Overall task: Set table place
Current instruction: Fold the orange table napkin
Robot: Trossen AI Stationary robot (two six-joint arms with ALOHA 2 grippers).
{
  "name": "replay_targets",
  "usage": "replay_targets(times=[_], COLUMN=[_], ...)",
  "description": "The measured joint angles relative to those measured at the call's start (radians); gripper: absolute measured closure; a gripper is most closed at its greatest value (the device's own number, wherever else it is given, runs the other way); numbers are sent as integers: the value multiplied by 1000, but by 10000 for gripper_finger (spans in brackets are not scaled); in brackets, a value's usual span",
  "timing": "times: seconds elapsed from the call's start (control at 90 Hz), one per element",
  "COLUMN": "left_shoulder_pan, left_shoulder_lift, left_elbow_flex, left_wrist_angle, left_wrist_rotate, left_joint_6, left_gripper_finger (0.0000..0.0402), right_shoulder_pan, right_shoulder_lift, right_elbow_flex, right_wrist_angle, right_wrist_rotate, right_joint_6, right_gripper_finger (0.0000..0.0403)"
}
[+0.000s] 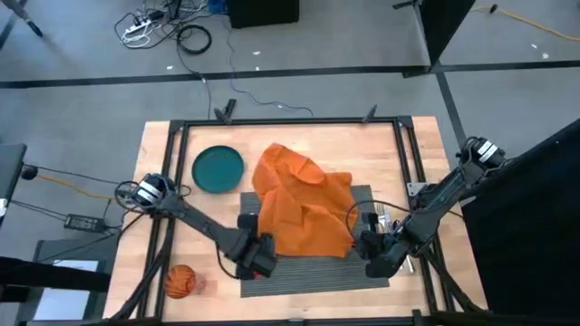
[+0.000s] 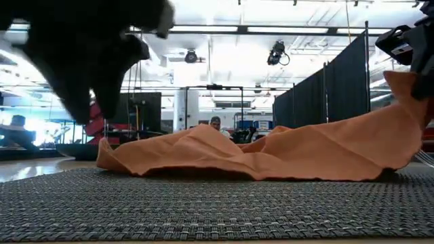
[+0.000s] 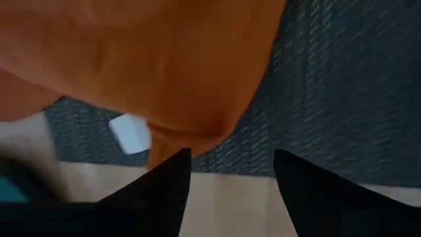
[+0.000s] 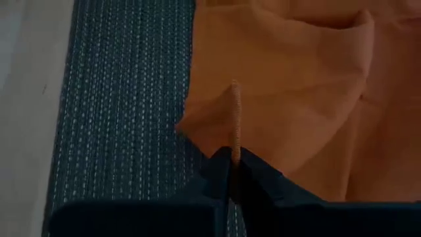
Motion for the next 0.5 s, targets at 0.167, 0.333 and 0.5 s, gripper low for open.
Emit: replay_targets(times=[0.167, 0.333, 0.5], left_shoulder_pan=[-4, 1, 21], left_shoulder_lift=[2, 2, 1], left_elbow_flex=[-84, -104, -107], left_wrist_angle=[25, 30, 61], left_wrist_rotate=[-52, -144, -155], left_joint_6=[98, 168, 199], left_gripper_finger=[200, 200, 199], right_shoulder_pan=[0, 0, 0], right_shoulder_lift=[0, 2, 3], right_elbow_flex=[0, 0, 0], right_wrist_angle=[15, 19, 20], right_wrist_rotate=[2, 2, 2], right_joint_6=[3, 7, 7], right_gripper_finger=[403, 403, 403])
